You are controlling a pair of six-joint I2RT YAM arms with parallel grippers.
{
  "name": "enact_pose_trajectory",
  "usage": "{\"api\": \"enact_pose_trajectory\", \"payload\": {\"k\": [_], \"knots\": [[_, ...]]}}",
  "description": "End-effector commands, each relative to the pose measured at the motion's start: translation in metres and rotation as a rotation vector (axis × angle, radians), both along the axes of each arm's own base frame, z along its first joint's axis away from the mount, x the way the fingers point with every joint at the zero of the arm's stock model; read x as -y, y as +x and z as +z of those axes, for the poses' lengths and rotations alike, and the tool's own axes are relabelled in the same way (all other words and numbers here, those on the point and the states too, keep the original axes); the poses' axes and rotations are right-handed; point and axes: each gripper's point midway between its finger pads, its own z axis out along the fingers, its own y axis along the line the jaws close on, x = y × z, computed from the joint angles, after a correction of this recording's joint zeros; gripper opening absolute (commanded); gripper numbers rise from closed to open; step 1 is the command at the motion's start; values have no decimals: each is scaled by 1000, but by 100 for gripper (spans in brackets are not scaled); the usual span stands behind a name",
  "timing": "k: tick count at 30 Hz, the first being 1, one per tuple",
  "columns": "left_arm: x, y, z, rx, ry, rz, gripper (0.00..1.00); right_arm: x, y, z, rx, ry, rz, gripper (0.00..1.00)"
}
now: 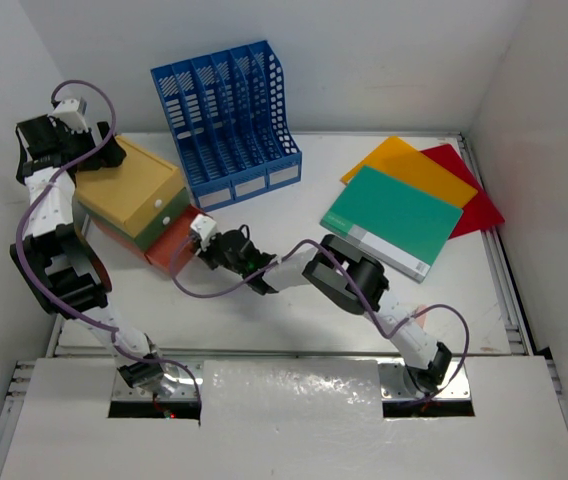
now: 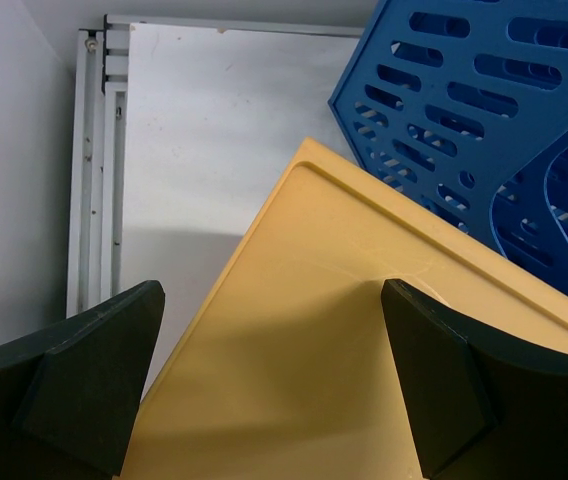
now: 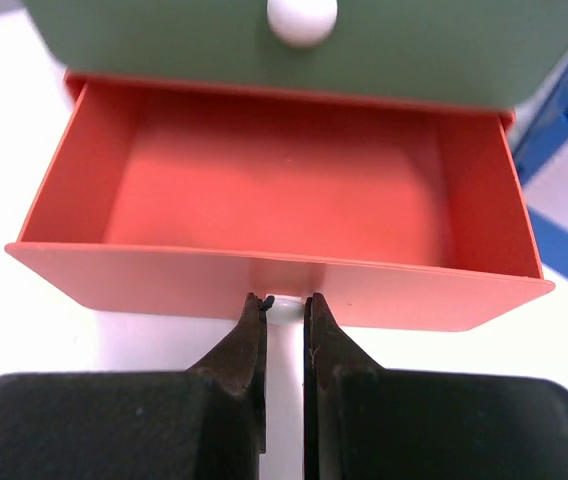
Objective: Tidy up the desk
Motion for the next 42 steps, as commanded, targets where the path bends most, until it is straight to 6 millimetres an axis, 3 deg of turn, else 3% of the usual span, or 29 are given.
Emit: {"api": "enact_pose_trajectory", "payload": {"k": [1, 3, 4, 5, 6, 10, 11, 12, 13, 14, 15, 16, 17, 18, 19, 22, 23, 24, 25, 26, 28, 30, 31, 33, 37, 41, 42], "knots": [[13, -38, -94, -327, -61, 14, 89, 18, 9, 17, 11, 17, -49, 0], [14, -38, -94, -326, -62, 12, 89, 19, 7, 17, -5, 20, -44, 5], [14, -37, -93, -323, -64, 10, 88, 19, 4, 16, -9, 21, -33, 27], [14, -38, -92, -321, -61, 11, 89, 17, 0, 21, -10, 26, -9, 37], [13, -38, -92, -319, -61, 13, 89, 21, -5, 17, -32, 23, -5, 53], [15, -39, -92, -318, -55, 5, 89, 50, -22, 33, -88, -2, -32, 67], [14, -40, -92, -316, -51, 3, 90, 74, -30, 15, -135, -80, -71, 69], [13, -40, -92, -315, -45, 6, 90, 84, -34, 46, -118, -64, -85, 70], [13, -40, -91, -312, -40, 4, 90, 98, -39, 47, -133, -97, -104, 74], [13, -40, -92, -313, -38, 2, 90, 127, -47, 27, -181, -206, -158, 75], [14, -39, -91, -308, -40, -5, 90, 140, -51, 51, -174, -202, -186, 76], [14, -38, -90, -302, -38, -8, 91, 157, -53, 50, -193, -248, -229, 80], [15, -39, -92, -302, -44, -9, 91, 194, -58, 34, -227, -389, -330, 85], [16, -38, -91, -298, -49, -15, 91, 213, -59, 45, -247, -396, -406, 92], [17, -37, -91, -293, -52, -19, 91, 254, -66, 35, -295, -515, -531, 99], [20, -33, -92, -285, -62, -38, 91, 311, -76, 42, -384, -571, -698, 99], [20, -32, -91, -279, -62, -45, 91, 342, -90, 34, -444, -645, -755, 99], [20, -31, -90, -273, -65, -51, 91, 357, -97, 30, -514, -611, -824, 99], [20, -29, -89, -272, -66, -55, 91, 382, -94, 39, -559, -545, -902, 99], [20, -28, -89, -270, -61, -60, 91, 409, -112, 22, -618, -562, -953, 99], [19, -28, -85, -257, -46, -74, 91, 449, -128, 18, -700, -413, -1087, 99], [18, -26, -82, -243, -26, -72, 91, 469, -135, 22, -700, -294, -1183, 99], [16, -26, -82, -241, -18, -70, 91, 492, -143, 26, -684, -253, -1256, 99], [16, -24, -82, -235, -17, -82, 91, 507, -151, 31, -692, -225, -1314, 99], [19, -21, -80, -220, -22, -105, 91, 552, -175, 38, -659, -331, -1487, 99], [24, -20, -79, -200, -29, -131, 91, 552, -183, 3, -797, -315, -1478, 99], [25, -21, -80, -199, -30, -137, 91, 561, -185, -6, -815, -295, -1528, 99]]}}
